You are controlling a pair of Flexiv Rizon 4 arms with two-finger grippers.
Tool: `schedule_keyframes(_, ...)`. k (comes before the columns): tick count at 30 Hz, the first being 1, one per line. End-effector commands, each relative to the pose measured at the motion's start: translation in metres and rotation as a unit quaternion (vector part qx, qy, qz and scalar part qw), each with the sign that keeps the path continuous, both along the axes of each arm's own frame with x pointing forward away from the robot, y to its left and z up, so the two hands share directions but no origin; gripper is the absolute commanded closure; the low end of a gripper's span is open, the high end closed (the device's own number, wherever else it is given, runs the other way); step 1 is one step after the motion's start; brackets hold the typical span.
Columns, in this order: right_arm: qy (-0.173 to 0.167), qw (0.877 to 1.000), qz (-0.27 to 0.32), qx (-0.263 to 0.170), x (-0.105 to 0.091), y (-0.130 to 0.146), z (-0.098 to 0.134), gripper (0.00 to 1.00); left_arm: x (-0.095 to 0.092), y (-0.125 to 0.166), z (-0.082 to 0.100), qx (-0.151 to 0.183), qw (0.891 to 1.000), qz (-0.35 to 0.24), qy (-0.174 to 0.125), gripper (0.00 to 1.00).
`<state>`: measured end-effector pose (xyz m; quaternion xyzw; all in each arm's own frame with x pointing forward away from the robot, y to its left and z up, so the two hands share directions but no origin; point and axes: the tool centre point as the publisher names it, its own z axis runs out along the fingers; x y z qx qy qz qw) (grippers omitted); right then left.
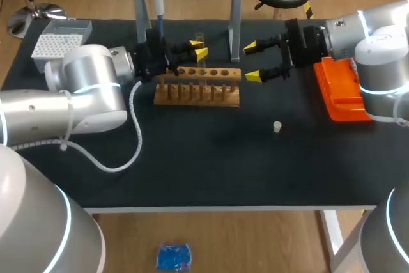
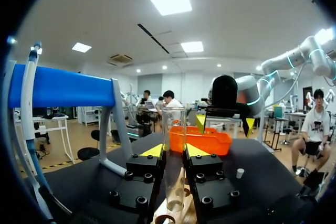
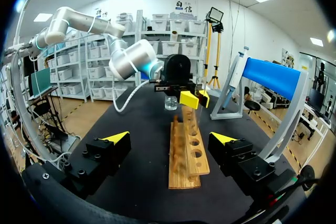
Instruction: Invert the test tube, pick up the pipette, mount the tip to pipette, aspirate from beaker and dispense into the tube, eject the tip, return the pipette, and cap with the stopper.
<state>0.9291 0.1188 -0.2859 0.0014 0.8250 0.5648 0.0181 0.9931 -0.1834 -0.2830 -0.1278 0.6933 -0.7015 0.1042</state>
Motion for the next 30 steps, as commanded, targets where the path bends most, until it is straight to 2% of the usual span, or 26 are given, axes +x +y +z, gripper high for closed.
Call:
schedule_keyframes(1,-0.001,1.0,-0.001,-0.001,-0.0007,0.0001,0.0002,0.0,-0.0012,0.001,-0.0032,0.0,1.0,0.004,0.001,1.0)
schedule_keyframes(8,-0.001,1.0,-0.001,-0.001,-0.0007,0.0001,0.0002,0.0,-0.0009,0.0013,-0.0038,0.01,1.0,0.003,0.001,1.0)
schedule_keyframes(12,-0.001,1.0,-0.001,-0.001,-0.0007,0.0001,0.0002,0.0,-0.0001,-0.0008,-0.0003,0.035,0.999,-0.004,-0.008,1.0)
schedule_keyframes(19,-0.001,1.0,-0.001,-0.001,-0.0007,0.0001,0.0002,0.0,-0.0001,-0.003,0.0008,0.034,0.999,-0.007,-0.009,1.0)
schedule_keyframes(20,-0.001,1.0,-0.001,-0.001,-0.0007,0.0001,0.0002,0.0,0.0,-0.0035,0.0007,0.034,0.999,-0.008,-0.009,0.56)
schedule_keyframes(21,-0.001,1.0,-0.001,-0.001,-0.0007,0.0001,0.0002,0.0,0.0001,-0.0039,0.0006,0.035,0.999,-0.009,-0.008,0.0)
schedule_keyframes(27,-0.001,1.0,-0.001,-0.001,-0.0007,0.0001,0.0002,0.0,-0.0003,-0.0046,0.0011,0.054,0.998,-0.017,-0.005,0.0)
schedule_keyframes(30,-0.001,1.0,-0.001,-0.001,-0.0007,0.0001,0.0002,0.0,-0.0033,-0.0043,0.0039,0.076,0.997,-0.025,0.0,0.0)
